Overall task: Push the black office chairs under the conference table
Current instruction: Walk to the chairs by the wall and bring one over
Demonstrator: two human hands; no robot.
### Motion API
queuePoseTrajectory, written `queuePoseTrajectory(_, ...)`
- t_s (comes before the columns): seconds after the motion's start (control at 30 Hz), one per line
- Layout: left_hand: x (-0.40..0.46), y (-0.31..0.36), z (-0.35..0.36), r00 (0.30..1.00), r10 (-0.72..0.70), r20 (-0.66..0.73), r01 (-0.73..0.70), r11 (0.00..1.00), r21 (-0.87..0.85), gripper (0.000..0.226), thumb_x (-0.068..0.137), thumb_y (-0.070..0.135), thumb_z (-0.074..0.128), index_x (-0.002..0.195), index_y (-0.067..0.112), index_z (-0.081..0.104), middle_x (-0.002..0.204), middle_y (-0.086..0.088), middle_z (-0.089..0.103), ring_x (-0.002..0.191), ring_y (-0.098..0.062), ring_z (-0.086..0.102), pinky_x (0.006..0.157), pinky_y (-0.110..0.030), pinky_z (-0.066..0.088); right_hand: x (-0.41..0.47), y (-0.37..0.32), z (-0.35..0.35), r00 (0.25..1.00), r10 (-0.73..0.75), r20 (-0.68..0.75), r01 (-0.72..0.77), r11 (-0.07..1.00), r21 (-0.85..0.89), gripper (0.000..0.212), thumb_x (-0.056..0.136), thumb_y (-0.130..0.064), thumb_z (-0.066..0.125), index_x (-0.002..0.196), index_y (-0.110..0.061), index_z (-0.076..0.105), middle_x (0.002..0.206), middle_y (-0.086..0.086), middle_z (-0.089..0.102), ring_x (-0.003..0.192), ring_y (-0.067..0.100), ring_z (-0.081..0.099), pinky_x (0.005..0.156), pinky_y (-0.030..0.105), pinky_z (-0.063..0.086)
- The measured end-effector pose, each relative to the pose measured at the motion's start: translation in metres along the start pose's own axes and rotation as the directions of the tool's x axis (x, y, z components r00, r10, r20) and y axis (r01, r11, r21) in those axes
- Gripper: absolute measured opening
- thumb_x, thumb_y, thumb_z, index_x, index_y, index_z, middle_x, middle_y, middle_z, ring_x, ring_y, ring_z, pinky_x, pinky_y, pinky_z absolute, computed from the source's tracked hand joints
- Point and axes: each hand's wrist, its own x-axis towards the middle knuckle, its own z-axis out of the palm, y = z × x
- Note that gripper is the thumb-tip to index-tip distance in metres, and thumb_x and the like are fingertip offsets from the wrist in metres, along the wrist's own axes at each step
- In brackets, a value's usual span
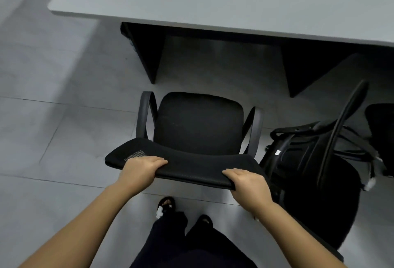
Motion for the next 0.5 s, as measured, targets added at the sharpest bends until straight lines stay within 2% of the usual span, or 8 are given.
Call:
queuePoseTrajectory(0.1, 0.017, -0.012, -0.006, 1.000, -0.024, 0.005, 0.024, 0.999, 0.033, 0.054, 0.041, -0.005, 0.085, 0.086, 0.024, 0.076, 0.082, 0.006, 0.077, 0.069, -0.013, 0.073, 0.045, -0.018, 0.051, 0.021, 0.001, -0.006, 1.000, 0.014, 0.009, -0.014, 1.000, -0.001, 0.053, 0.040, -0.020, 0.087, 0.089, -0.031, 0.071, 0.082, -0.017, 0.074, 0.075, 0.007, 0.071, 0.054, 0.016, 0.052)
queuePoseTrajectory(0.17, 0.030, -0.024, -0.010, 0.999, -0.047, 0.009, 0.047, 0.998, 0.046, 0.052, 0.047, -0.006, 0.083, 0.089, 0.025, 0.075, 0.084, 0.005, 0.077, 0.071, -0.015, 0.073, 0.046, -0.021, 0.052, 0.038, 0.002, -0.011, 1.000, 0.012, 0.010, -0.012, 1.000, -0.005, 0.047, 0.048, -0.020, 0.083, 0.092, -0.032, 0.070, 0.081, -0.017, 0.074, 0.075, 0.009, 0.071, 0.052, 0.018, 0.050)
queuePoseTrajectory(0.3, 0.060, -0.050, -0.018, 0.995, -0.100, 0.007, 0.099, 0.995, 0.014, 0.047, 0.068, -0.005, 0.069, 0.102, 0.028, 0.071, 0.101, 0.005, 0.075, 0.087, -0.020, 0.071, 0.059, -0.031, 0.054, 0.081, 0.000, -0.023, 0.999, -0.007, 0.046, 0.004, 0.997, 0.071, 0.032, 0.077, -0.020, 0.060, 0.107, -0.030, 0.063, 0.101, -0.006, 0.072, 0.094, 0.021, 0.066, 0.068, 0.032, 0.052)
queuePoseTrajectory(0.4, 0.089, -0.076, -0.024, 0.997, -0.074, 0.028, 0.073, 0.997, 0.024, 0.047, 0.079, -0.001, 0.058, 0.114, 0.029, 0.064, 0.117, 0.006, 0.069, 0.105, -0.021, 0.064, 0.073, -0.034, 0.053, 0.117, -0.001, -0.028, 0.997, 0.001, 0.081, -0.007, 0.997, 0.075, 0.031, 0.083, -0.024, 0.053, 0.112, -0.030, 0.060, 0.110, -0.004, 0.069, 0.101, 0.021, 0.062, 0.075, 0.034, 0.051)
queuePoseTrajectory(0.5, 0.119, -0.106, -0.033, 0.999, -0.035, 0.017, 0.035, 0.999, 0.015, 0.047, 0.075, -0.003, 0.061, 0.112, 0.026, 0.066, 0.113, 0.003, 0.071, 0.103, -0.022, 0.066, 0.073, -0.035, 0.055, 0.155, -0.002, -0.028, 0.997, 0.019, 0.070, -0.024, 0.998, 0.059, 0.034, 0.085, -0.024, 0.052, 0.117, -0.032, 0.057, 0.113, -0.006, 0.068, 0.103, 0.019, 0.062, 0.076, 0.032, 0.050)
